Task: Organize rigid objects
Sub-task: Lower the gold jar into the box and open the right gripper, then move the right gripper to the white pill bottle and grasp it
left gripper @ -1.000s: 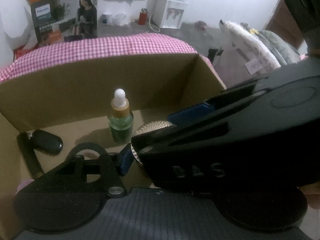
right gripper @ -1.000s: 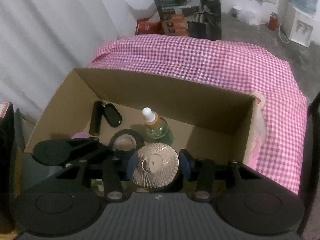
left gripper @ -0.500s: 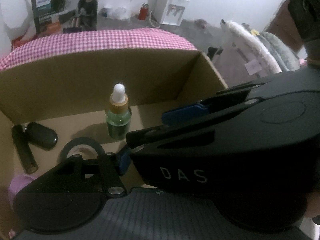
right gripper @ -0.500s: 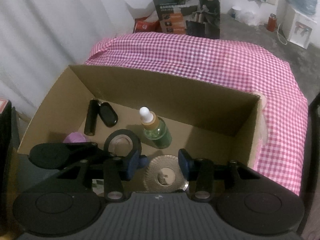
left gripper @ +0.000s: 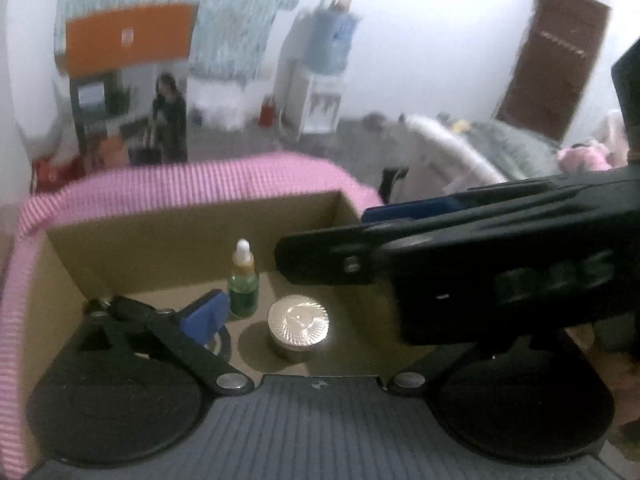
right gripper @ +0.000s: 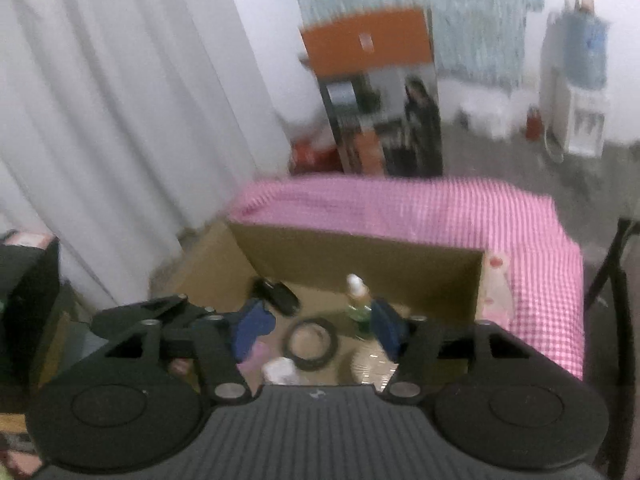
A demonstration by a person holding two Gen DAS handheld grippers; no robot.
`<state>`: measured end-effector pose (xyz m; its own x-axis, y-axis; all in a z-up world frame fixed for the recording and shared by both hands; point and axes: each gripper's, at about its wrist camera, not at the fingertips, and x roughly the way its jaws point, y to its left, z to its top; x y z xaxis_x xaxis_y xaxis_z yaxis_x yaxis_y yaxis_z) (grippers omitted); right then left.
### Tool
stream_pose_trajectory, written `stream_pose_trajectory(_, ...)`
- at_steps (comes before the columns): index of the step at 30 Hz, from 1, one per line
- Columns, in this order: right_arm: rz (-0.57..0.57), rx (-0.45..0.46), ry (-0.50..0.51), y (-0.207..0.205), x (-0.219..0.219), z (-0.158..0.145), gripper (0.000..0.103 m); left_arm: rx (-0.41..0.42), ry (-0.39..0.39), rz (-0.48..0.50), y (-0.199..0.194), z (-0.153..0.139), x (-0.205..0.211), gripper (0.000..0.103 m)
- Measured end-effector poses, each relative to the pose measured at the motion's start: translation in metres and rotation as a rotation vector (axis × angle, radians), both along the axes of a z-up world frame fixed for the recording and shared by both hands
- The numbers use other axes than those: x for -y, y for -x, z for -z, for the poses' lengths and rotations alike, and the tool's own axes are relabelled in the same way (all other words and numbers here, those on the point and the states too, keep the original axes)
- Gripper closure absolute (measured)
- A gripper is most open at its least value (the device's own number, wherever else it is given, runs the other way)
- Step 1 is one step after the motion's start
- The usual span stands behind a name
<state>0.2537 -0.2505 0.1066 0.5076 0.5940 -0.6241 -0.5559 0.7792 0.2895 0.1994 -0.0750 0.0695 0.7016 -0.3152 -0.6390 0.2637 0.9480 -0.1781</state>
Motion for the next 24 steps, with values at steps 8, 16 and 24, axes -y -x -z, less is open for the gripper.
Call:
stream_pose_trajectory(8, -0.013, 0.116, -0.164, 0.088, 0.022, -0.026, 0.004, 0.113, -0.049, -0.021, 0.073, -0.024, -0.027, 0.000)
stream_pose_trajectory(16, 0.006, 0.076, -0.266, 0.130, 0.016, -0.003, 0.004, 0.144, -0.068, -0.126, 0.121, -0.018, -0.070, 0.000)
stream_pose_trajectory(24, -0.027, -0.070, -0.278, 0.130, -0.028, 0.040, 0.008, 0.080, -0.176, -0.208, 0.124, 0.027, -0.091, 0.000)
